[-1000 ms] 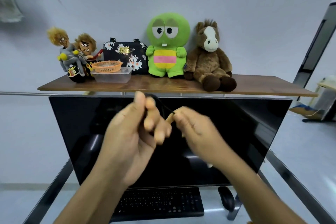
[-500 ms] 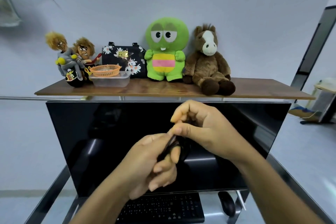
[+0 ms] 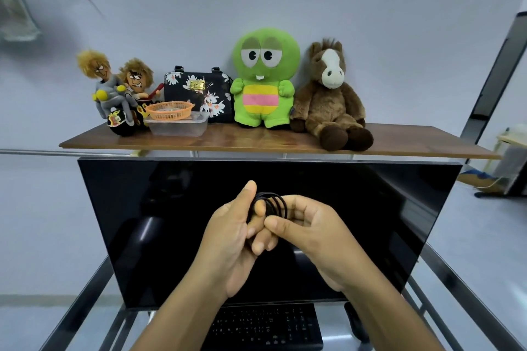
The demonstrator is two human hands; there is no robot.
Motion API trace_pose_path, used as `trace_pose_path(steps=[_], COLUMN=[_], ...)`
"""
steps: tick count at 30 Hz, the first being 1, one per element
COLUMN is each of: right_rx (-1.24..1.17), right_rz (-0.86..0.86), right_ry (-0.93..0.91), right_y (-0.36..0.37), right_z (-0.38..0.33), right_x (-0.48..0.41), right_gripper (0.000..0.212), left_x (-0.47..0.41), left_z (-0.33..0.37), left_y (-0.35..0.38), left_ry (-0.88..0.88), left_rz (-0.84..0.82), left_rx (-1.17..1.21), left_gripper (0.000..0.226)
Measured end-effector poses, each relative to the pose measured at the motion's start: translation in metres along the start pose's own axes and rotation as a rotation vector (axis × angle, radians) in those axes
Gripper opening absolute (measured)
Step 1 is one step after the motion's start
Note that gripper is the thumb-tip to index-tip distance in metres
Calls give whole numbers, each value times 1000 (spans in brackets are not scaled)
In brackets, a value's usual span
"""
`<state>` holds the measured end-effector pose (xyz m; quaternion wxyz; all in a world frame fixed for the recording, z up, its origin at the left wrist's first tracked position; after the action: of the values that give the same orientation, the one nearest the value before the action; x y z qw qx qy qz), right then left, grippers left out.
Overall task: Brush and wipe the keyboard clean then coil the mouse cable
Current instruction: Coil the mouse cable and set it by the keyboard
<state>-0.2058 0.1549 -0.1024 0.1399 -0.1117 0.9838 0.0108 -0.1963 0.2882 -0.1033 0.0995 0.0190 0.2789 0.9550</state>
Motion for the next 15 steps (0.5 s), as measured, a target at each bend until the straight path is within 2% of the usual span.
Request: trace_pose_path(steps=[4, 7, 13, 15], right_rx=[132, 164, -267, -399], right_rz=[47, 59, 21, 25], right_ry=[1, 33, 278, 292], right_y=[-4, -8, -23, -28], right_z=[-2, -3, 10, 15], right_x=[0, -1, -6, -4], right_gripper=[15, 16, 32, 38], left_x=[-1, -1, -9, -10], left_z=[-7, -12, -13, -12], left_y=[-2, -3, -24, -27], left_ry=[89, 170, 245, 227], left_rz=[143, 148, -7, -39], left_rx=[-177, -280, -698, -793], left_gripper=[42, 44, 34, 28])
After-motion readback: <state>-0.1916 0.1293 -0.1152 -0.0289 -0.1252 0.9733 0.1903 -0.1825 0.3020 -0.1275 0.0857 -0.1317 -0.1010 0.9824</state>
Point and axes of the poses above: each hand's wrist, its own x-axis away from the middle knuckle, its own y-axis out of the palm, z = x × y, the point moved 2 cm from there along -x, towards the middle knuckle
